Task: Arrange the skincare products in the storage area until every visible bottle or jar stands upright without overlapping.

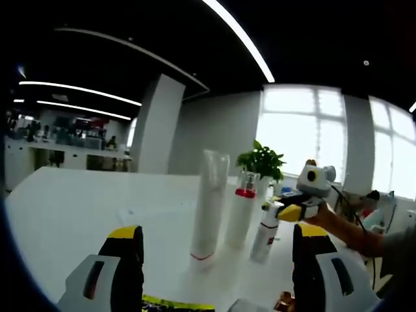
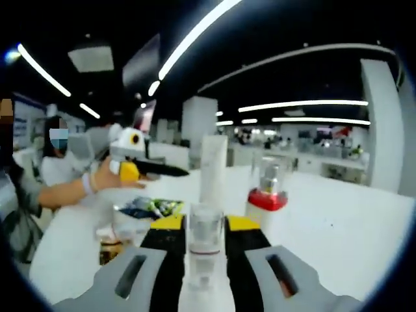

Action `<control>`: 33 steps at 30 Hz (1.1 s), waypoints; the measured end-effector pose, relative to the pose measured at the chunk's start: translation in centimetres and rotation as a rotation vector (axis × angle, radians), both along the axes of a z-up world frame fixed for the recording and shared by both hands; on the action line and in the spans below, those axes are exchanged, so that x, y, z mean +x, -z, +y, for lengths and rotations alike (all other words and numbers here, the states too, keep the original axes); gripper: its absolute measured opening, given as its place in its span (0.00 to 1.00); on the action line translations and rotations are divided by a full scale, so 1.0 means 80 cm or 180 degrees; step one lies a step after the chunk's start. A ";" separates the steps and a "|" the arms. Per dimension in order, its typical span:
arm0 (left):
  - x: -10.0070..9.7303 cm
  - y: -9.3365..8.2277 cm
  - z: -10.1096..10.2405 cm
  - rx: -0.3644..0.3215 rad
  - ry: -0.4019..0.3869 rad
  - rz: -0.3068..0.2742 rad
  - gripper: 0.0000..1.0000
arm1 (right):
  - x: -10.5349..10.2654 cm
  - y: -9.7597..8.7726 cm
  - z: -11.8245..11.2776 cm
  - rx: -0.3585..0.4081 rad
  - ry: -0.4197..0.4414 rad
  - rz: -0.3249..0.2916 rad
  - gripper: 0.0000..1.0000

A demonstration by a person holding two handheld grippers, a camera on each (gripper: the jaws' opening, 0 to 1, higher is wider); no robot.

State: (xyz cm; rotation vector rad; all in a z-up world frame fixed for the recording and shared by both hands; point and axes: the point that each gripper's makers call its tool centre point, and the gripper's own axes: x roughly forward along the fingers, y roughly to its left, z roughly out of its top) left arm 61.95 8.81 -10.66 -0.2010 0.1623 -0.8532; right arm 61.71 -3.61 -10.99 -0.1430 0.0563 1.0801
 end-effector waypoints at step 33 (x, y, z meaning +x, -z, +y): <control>-0.081 0.046 -0.087 0.0825 0.1160 -0.0027 0.80 | -0.050 0.068 0.012 -0.0621 -0.0584 0.0142 0.17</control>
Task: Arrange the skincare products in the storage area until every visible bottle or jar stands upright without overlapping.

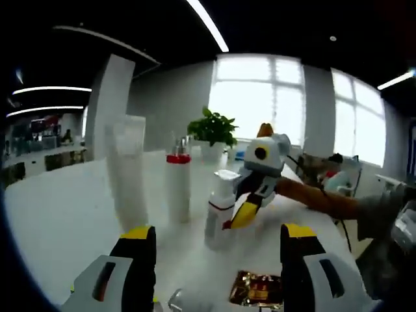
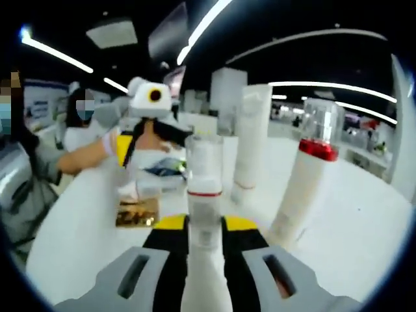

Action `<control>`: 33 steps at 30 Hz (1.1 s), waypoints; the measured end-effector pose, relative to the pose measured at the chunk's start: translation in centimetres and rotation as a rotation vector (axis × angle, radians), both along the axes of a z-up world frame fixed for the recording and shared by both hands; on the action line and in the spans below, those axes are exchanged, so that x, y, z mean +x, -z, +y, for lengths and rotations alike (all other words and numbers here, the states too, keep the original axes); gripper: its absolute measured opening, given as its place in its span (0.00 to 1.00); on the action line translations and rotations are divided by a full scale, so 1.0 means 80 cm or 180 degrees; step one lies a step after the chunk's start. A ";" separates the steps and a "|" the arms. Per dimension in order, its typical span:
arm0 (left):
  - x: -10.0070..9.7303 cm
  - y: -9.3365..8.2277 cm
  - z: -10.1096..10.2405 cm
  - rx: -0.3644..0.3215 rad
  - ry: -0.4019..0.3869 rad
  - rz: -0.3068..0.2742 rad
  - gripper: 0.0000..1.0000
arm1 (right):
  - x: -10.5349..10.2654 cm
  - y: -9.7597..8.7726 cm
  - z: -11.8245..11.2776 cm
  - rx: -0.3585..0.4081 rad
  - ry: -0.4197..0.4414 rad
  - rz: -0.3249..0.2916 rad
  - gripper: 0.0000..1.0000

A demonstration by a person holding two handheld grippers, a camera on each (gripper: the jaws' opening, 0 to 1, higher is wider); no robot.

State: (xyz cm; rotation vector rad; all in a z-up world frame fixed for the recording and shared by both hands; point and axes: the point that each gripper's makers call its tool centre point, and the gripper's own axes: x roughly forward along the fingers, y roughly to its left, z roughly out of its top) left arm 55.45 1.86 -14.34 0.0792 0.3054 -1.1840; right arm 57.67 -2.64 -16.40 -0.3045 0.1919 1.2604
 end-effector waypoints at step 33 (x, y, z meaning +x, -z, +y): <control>-0.027 0.084 -0.063 0.0828 0.0169 -0.0107 0.61 | 0.007 0.033 -0.019 -0.0503 0.0231 0.0409 0.12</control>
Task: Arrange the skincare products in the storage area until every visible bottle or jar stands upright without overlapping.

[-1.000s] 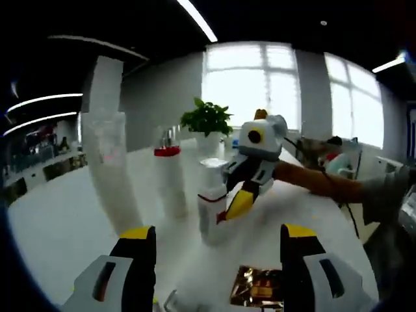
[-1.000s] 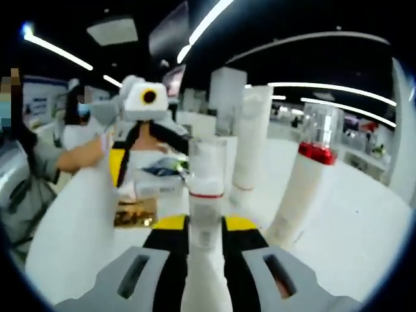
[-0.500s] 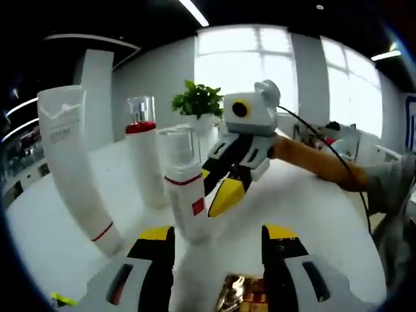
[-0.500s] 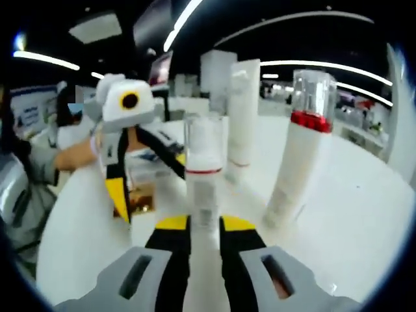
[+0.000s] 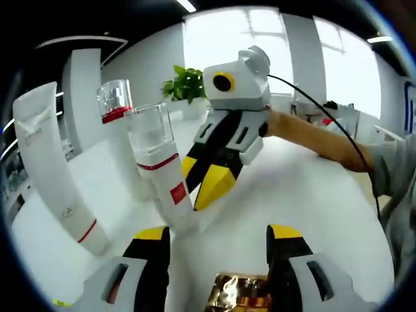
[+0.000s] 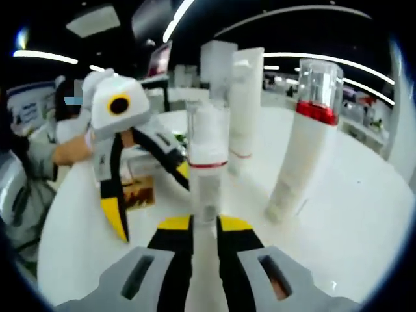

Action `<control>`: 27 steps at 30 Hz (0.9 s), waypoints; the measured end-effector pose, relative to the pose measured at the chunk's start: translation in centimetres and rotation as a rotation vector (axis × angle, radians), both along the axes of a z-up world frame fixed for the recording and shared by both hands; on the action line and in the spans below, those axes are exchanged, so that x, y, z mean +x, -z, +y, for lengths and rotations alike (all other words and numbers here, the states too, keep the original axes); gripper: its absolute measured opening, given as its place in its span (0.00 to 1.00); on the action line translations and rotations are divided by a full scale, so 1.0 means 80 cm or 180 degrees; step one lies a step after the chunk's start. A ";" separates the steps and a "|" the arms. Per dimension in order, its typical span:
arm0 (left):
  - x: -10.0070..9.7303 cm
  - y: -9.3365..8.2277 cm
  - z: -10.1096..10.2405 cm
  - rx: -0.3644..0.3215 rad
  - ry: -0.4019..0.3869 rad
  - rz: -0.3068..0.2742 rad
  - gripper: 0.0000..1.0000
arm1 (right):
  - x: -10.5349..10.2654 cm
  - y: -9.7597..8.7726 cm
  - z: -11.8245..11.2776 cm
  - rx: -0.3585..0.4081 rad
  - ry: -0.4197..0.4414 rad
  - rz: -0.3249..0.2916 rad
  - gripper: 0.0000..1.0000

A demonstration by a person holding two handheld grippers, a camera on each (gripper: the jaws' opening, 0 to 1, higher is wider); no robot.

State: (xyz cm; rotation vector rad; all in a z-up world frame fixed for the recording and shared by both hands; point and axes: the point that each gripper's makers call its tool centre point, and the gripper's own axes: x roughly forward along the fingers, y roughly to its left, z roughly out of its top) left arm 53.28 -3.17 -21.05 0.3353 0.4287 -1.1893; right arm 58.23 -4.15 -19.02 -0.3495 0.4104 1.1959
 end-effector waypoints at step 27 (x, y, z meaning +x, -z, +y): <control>0.020 -0.017 0.013 -0.0133 -0.0187 -0.0008 0.64 | 0.019 0.027 0.008 -0.0415 0.1148 0.0207 0.25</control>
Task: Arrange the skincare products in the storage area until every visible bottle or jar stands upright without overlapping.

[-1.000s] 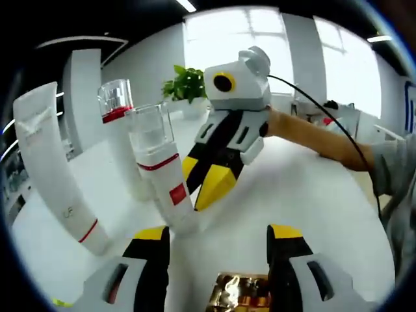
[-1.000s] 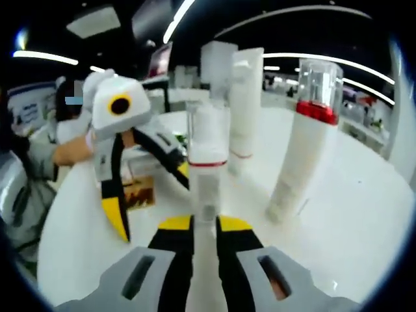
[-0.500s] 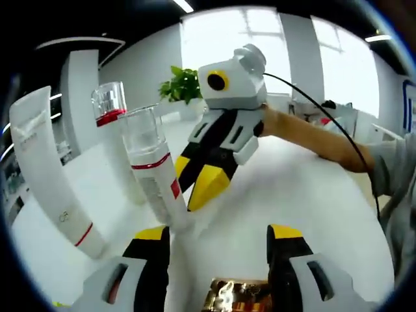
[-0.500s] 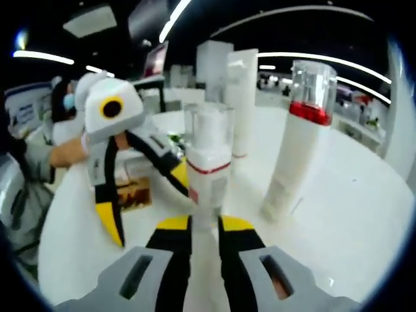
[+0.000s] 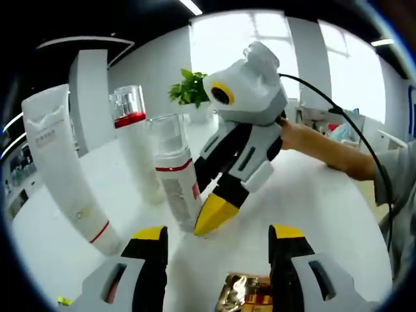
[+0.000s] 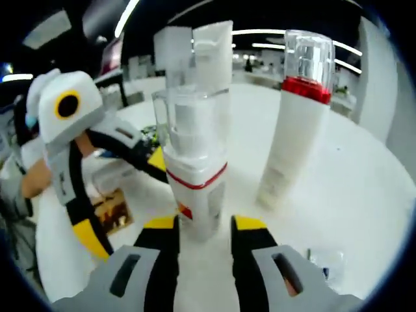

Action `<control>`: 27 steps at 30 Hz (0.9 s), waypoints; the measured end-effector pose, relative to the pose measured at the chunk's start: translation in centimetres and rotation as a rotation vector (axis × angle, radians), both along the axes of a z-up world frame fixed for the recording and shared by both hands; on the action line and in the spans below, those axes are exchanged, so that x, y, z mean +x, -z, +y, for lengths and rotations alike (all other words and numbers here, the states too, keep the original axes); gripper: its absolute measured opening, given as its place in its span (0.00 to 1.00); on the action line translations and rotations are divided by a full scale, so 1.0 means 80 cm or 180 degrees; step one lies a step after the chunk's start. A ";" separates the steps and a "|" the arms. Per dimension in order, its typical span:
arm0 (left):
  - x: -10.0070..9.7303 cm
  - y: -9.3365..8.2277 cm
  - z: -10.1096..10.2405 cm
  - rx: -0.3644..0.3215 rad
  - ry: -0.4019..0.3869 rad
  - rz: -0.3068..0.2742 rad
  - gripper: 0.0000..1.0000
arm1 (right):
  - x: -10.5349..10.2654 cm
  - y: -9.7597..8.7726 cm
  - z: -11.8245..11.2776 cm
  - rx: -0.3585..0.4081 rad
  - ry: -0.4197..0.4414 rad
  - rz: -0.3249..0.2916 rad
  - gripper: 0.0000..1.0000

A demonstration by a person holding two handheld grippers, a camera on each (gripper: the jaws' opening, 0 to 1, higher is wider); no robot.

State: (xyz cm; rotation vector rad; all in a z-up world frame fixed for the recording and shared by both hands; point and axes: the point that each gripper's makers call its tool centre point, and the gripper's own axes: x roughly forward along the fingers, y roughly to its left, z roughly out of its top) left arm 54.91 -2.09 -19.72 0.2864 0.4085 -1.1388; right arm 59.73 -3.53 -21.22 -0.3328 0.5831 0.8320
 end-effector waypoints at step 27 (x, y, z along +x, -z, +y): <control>0.007 -0.004 0.010 -0.0074 -0.0126 0.0019 0.63 | 0.026 0.010 -0.046 -0.0084 0.0344 0.0014 0.22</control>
